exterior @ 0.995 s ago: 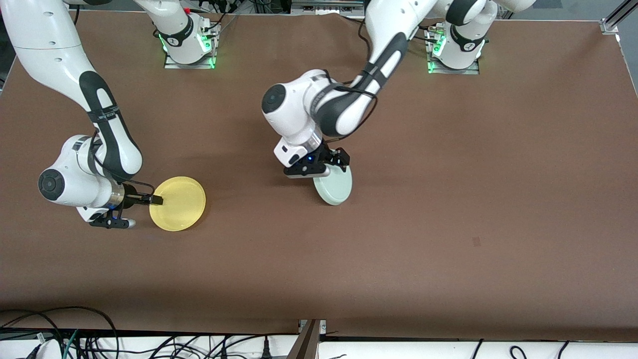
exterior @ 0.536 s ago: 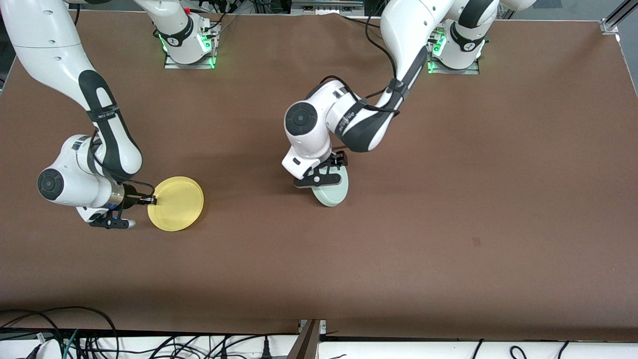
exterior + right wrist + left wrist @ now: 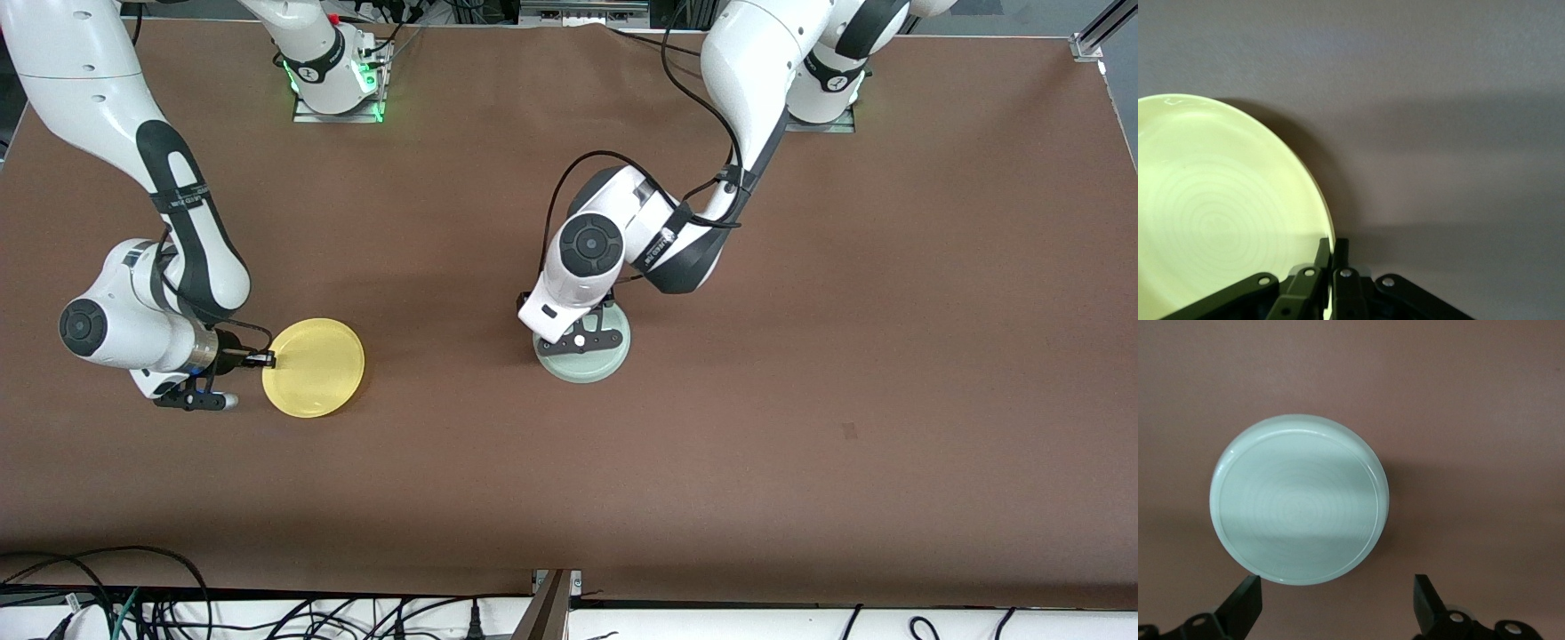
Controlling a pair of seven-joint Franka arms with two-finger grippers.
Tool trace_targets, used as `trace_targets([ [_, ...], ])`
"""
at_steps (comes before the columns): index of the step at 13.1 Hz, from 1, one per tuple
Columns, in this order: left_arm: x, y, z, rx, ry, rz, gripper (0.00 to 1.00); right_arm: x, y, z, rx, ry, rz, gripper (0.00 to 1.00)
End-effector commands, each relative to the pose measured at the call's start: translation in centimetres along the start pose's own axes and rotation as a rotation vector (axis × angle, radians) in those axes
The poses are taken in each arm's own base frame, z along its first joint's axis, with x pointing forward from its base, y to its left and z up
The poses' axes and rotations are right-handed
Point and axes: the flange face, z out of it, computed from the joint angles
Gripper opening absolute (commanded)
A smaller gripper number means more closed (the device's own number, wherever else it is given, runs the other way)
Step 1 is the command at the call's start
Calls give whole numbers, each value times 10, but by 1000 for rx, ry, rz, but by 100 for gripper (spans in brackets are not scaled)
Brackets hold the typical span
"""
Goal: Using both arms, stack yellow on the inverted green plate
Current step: 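Release the green plate and raise the left gripper away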
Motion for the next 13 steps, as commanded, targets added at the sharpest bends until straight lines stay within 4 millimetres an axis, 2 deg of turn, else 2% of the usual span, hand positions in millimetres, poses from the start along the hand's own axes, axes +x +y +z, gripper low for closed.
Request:
trace_targets([
  [1,20,-31,-61,-42,-7,23,100,2,-7,-18,14,18,-10,0],
  [3,47,-80,-112,-15,-17,62,100,4,-10,-36,18,19,-15,0],
  [4,64,-107,-128,-7,-11,97,100,6,-16,-47,24,15,-24,0],
  [6,86,-154,-168,77,52,163,100,6,-28,-70,36,1,-42,0],
  [8,93,-184,-210,121,118,161,100,8,-44,-83,50,-4,-60,0],
  [9,96,-208,-230,134,117,139,100,7,-50,-85,54,-4,-69,0],
  [10,99,-229,-246,141,107,163,100,7,-59,-86,60,-2,-80,0],
  [11,96,-241,-261,147,101,239,100,8,-70,-90,69,5,-92,0],
  [13,93,-287,-280,175,100,271,100,8,-91,-92,90,8,-116,0],
])
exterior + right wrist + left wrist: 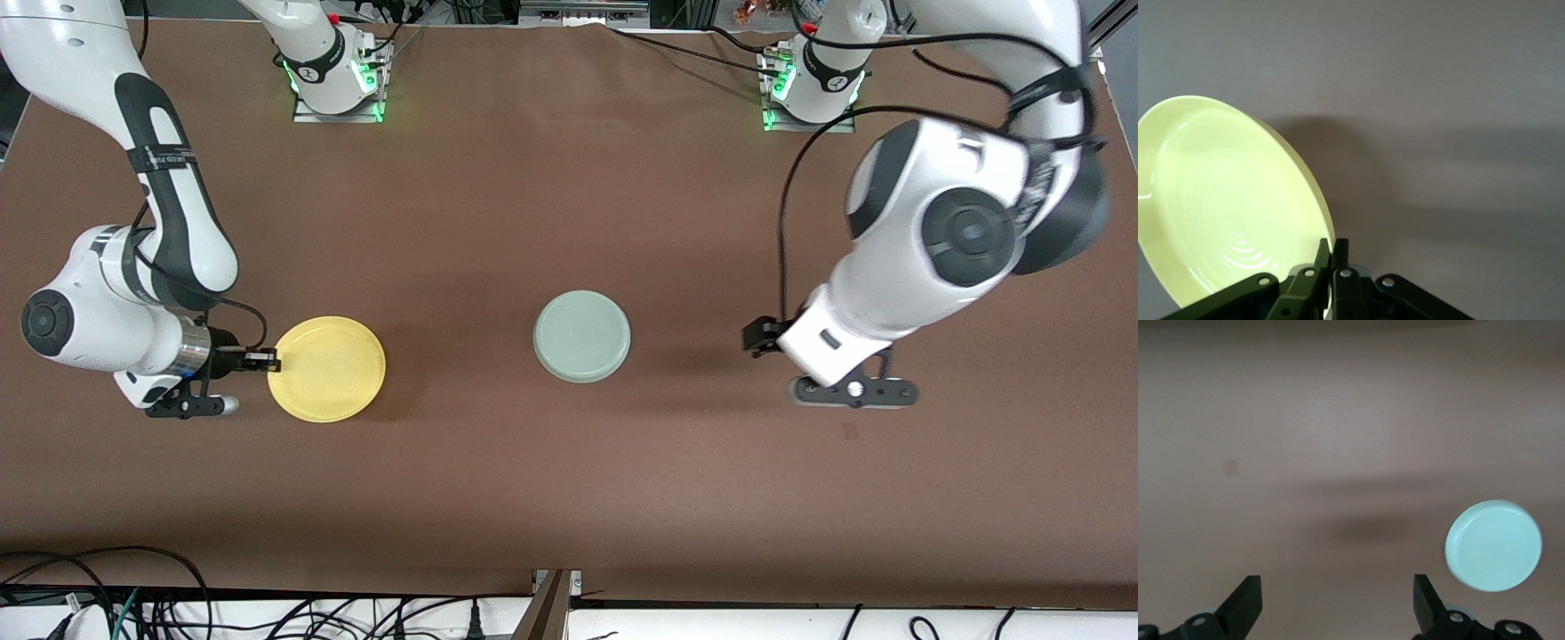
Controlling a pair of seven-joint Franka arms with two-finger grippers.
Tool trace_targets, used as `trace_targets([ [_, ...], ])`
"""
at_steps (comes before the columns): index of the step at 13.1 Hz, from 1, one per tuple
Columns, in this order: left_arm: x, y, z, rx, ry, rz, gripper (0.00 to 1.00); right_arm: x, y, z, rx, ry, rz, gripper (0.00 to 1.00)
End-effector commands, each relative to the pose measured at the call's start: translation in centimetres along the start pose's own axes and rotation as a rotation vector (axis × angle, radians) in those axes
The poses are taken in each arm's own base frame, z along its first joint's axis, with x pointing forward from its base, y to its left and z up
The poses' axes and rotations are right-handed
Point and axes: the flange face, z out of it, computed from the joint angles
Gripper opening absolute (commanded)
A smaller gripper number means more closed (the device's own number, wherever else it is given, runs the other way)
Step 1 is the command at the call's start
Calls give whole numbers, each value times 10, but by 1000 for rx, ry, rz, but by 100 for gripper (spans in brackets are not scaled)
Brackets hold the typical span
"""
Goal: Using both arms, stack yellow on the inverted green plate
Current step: 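Carry the yellow plate with the right gripper onto the green plate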
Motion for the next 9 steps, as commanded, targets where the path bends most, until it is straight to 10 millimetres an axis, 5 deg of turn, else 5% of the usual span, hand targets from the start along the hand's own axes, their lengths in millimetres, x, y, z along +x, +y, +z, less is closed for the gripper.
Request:
trace_targets([
  [1,-26,-59,-24,35,-4,34,100,1,-27,-5,43,-1,-12,0],
  [3,-42,-97,-38,64,-1,41,100,-1,-66,-2,74,-13,49,0],
  [7,-82,-141,-62,54,73,9,100,-14,-167,22,114,-59,175,0],
  [9,-97,-148,-56,54,63,2,100,-25,-223,35,170,-64,213,0],
])
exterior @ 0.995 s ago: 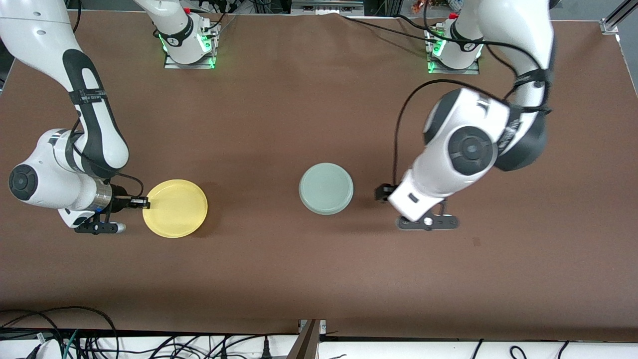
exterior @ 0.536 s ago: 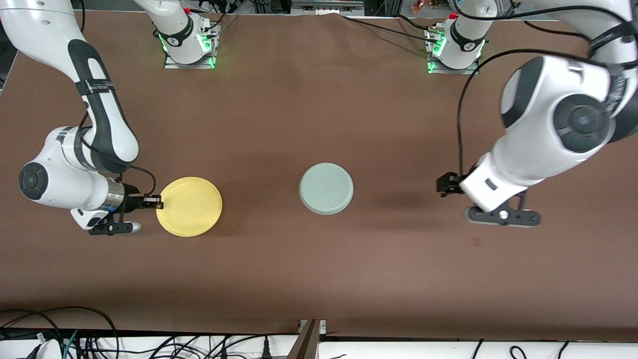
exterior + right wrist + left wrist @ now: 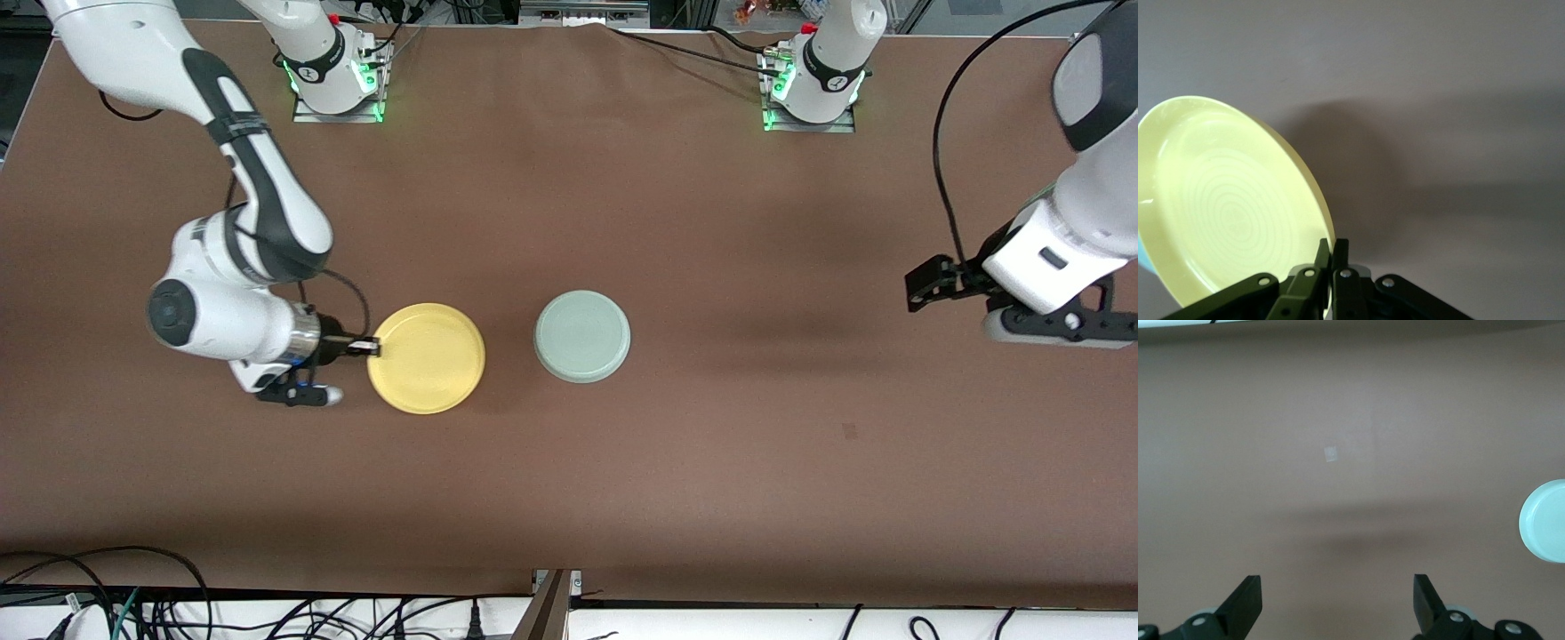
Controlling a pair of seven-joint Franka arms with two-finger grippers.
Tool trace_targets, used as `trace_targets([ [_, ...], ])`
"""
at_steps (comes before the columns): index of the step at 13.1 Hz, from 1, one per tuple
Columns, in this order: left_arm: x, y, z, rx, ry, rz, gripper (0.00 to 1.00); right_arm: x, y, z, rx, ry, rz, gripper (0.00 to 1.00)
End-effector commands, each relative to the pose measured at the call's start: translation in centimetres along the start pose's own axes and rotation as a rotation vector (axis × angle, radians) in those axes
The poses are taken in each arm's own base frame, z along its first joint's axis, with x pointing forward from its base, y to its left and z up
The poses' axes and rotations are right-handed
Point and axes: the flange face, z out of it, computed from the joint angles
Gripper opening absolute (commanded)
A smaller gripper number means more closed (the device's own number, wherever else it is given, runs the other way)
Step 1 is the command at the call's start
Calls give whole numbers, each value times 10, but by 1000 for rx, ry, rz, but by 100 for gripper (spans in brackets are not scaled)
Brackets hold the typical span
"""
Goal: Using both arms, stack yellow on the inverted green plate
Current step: 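Carry the yellow plate with the right gripper onto the green plate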
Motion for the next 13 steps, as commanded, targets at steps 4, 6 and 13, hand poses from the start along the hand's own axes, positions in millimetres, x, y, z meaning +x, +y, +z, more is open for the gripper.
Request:
trace_targets([
  [4,-64,-24,18,23,46,6,100,-60,-122,64,51,-27,29,0],
  [6,-63,-32,18,24,40,96,100,-74,-144,87,54,-17,38,0],
  [13,-57,-36,19,18,35,92,100,-90,-165,154,72,19,17,0],
])
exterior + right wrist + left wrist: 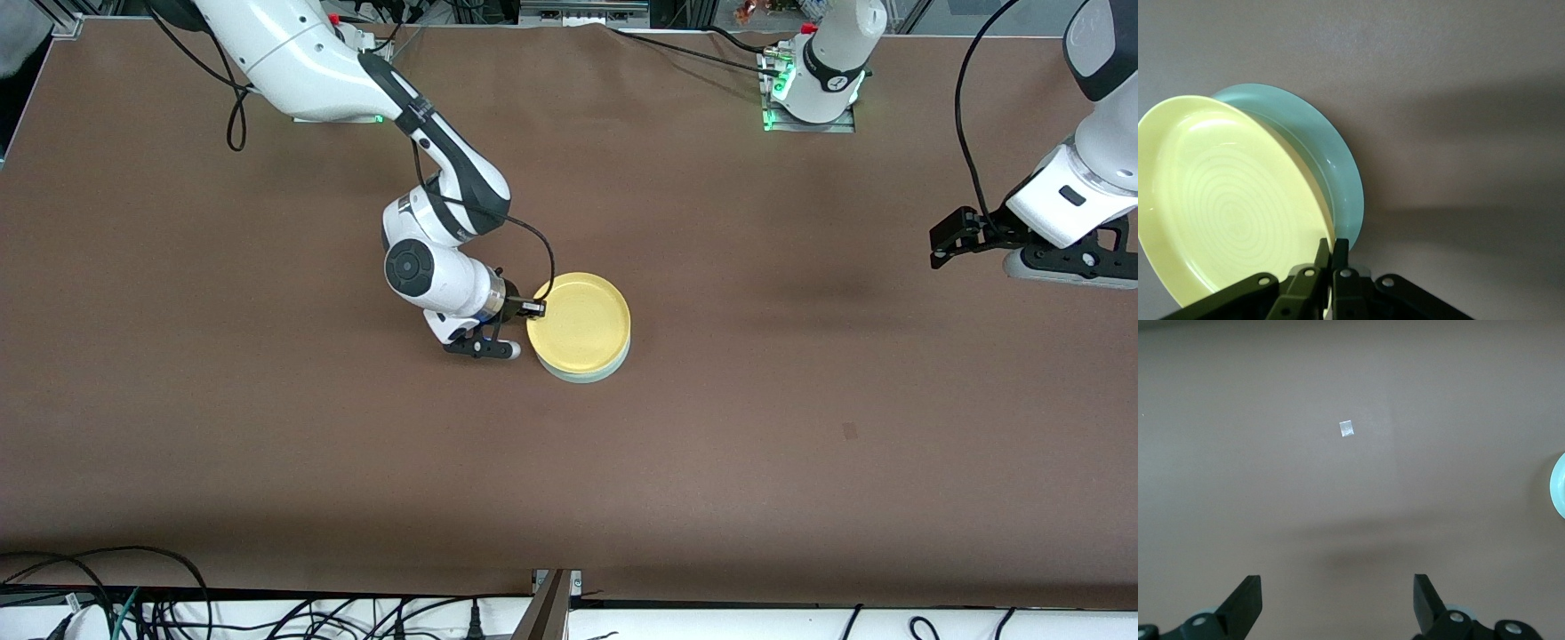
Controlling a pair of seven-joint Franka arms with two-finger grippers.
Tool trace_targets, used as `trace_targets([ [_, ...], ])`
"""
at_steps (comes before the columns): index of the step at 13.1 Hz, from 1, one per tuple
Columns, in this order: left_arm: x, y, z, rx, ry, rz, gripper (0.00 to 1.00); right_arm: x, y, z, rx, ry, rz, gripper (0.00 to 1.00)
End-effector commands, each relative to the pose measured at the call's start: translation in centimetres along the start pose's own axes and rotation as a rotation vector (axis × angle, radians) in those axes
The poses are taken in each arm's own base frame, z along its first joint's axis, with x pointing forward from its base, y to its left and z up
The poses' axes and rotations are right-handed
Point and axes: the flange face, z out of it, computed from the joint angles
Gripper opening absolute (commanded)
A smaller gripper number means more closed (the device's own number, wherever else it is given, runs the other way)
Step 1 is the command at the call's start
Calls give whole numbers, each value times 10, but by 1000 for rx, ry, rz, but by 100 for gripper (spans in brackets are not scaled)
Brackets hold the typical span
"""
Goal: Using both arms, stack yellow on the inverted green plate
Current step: 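Lower the yellow plate onto the green plate and open the right gripper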
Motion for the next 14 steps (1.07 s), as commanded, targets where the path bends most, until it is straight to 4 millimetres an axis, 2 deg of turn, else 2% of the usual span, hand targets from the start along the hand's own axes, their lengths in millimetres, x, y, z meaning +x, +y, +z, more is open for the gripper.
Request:
trace_targets([
  [1,-1,-1,-5,10,15,25,100,-7,-6,14,10,11,-2,0],
  [6,-1,-3,-4,9,14,24,100,-6,-4,15,7,8,0,0],
  [9,-2,-4,-4,8,4,27,100,4,5,8,1,23,-3,0],
  [10,0,-3,-10,9,15,28,100,5,6,8,-2,25,-3,0],
  [14,4,1,-10,8,15,28,100,0,3,12,-6,19,-5,0],
])
